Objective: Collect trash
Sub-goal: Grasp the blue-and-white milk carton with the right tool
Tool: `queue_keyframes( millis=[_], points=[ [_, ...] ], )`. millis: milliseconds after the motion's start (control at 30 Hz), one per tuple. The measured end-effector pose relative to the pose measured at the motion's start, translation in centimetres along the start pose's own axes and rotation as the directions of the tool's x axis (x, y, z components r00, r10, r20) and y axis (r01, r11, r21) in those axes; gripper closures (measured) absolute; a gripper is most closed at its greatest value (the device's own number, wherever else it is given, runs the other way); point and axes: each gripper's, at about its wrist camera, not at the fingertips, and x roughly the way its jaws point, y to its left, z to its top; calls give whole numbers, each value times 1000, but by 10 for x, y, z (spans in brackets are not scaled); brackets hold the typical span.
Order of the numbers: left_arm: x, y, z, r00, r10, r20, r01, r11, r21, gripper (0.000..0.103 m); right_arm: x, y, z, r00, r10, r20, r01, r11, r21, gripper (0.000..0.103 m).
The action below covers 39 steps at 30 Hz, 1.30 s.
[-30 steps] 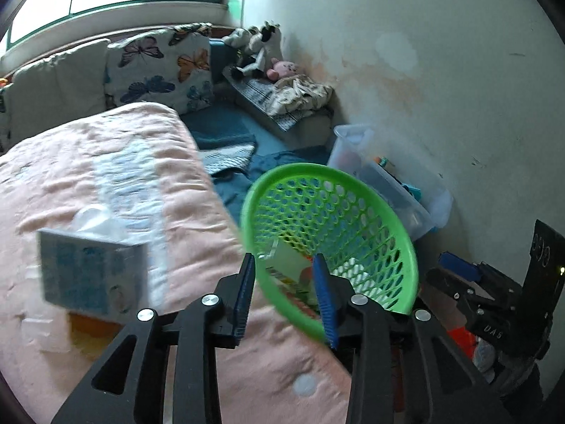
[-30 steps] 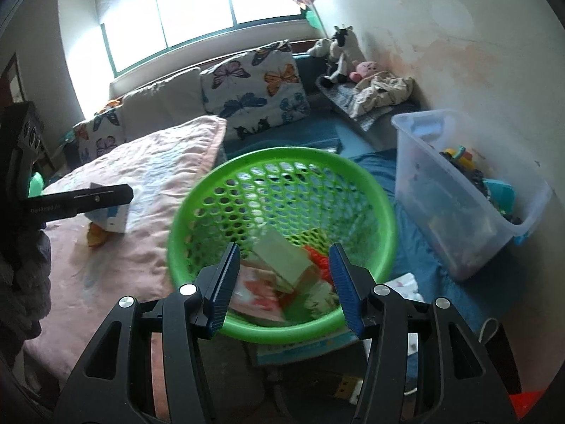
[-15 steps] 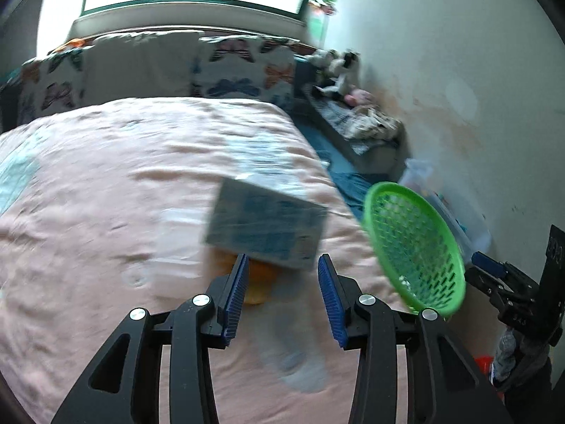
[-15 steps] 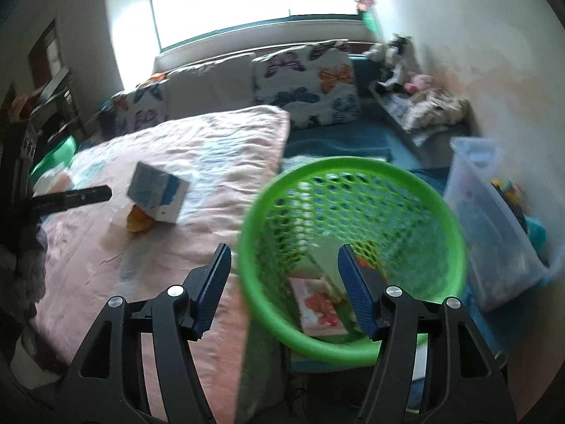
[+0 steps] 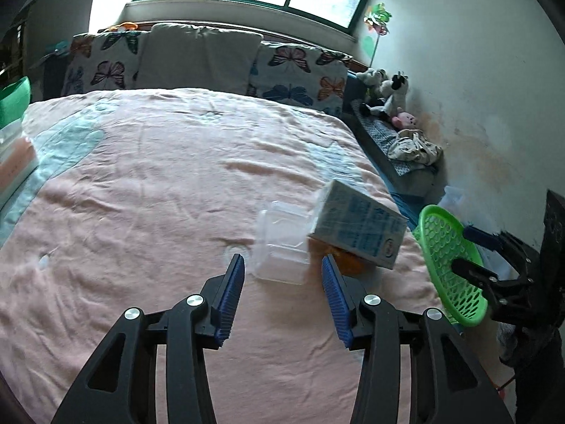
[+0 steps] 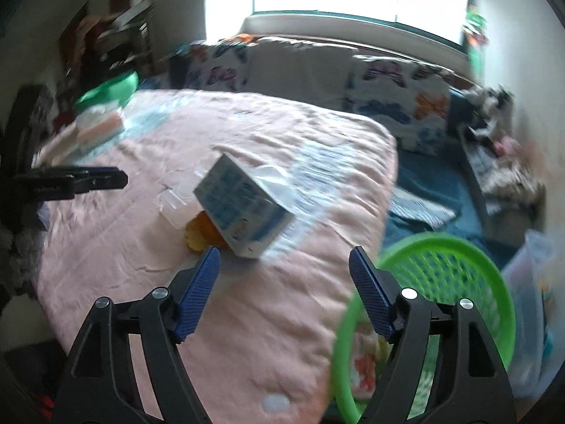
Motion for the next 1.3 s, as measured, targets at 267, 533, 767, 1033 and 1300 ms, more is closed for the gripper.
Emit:
queue_keyframes(
  millis=[267,533,767,1033,1300],
  points=[
    [-1,23,-2,1000,27,-6,-27,999,-37,58,57,31,31,998,-1,-66,-10,985,-172,27],
    [4,44,-5,999,40,-22,-41,996,-76,58,102,54,42,994,-24,-104,-4,966,-260,27],
    [11,56,-9,999,33,-40,-37,994,-100,58,121,72,48,991,-73,-115,30,940,-340,27],
    [14,51,-12,999,24,-49,-28,996,-89,58,108,69,47,991,-109,-82,76,939,-335,29],
    [22,26,-16,997,23,-67,-24,1000,-14,54,49,23,38,998,-59,-27,57,995,-87,30]
  ],
)
